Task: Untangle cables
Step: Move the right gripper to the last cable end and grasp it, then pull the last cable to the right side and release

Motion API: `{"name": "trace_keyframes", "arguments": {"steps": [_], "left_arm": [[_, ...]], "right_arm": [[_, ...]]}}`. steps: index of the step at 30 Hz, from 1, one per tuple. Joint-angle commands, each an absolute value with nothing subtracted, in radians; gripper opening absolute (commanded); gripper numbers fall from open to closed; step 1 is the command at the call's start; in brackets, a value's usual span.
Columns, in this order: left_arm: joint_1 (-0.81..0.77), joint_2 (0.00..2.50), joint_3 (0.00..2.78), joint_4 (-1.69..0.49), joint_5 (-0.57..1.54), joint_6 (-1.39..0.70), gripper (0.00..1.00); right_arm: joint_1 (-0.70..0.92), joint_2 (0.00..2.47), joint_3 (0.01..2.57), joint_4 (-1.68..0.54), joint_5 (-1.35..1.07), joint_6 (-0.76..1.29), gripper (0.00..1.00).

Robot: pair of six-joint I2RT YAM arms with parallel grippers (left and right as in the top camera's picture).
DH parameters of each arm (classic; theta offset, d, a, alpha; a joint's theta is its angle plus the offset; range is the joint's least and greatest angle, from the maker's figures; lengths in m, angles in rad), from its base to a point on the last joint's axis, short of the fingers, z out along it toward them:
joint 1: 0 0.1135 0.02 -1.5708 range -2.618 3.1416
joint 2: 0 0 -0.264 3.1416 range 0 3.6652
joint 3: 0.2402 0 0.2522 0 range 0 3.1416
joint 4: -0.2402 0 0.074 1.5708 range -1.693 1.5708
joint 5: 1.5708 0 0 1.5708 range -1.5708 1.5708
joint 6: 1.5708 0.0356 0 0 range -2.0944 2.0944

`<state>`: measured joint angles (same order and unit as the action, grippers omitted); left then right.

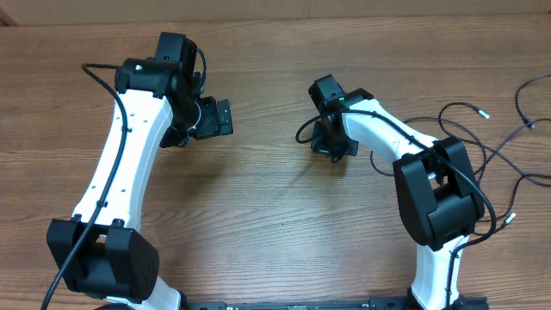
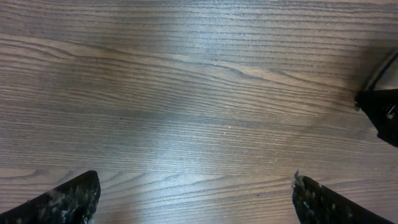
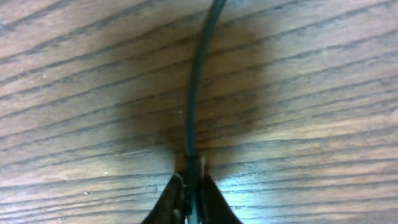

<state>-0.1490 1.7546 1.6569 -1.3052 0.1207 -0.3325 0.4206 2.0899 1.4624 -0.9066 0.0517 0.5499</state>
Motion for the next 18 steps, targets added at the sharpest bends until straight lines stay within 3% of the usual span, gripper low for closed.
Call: {"name": "trace_keyframes", "arguments": {"steps": [1,11,18], "left_arm": [[-0.152,1.763,1.657,-1.309,0.131,-0.322,0.98],[-0.152,1.763,1.657,-1.313,0.132,-0.321,0.98],[-0.152,1.763,1.657,-1.313,0.131,-0.321,0.98]], "right_arm": [[0.418,2.093,1.489,-0.911,0.051,0.551,0.04],[0.334,2.014,1.605,-1.048,0.149,0.542,0.04],[0.137,1.875,1.734,-1.151,0.276,0.482,0.04]]}}
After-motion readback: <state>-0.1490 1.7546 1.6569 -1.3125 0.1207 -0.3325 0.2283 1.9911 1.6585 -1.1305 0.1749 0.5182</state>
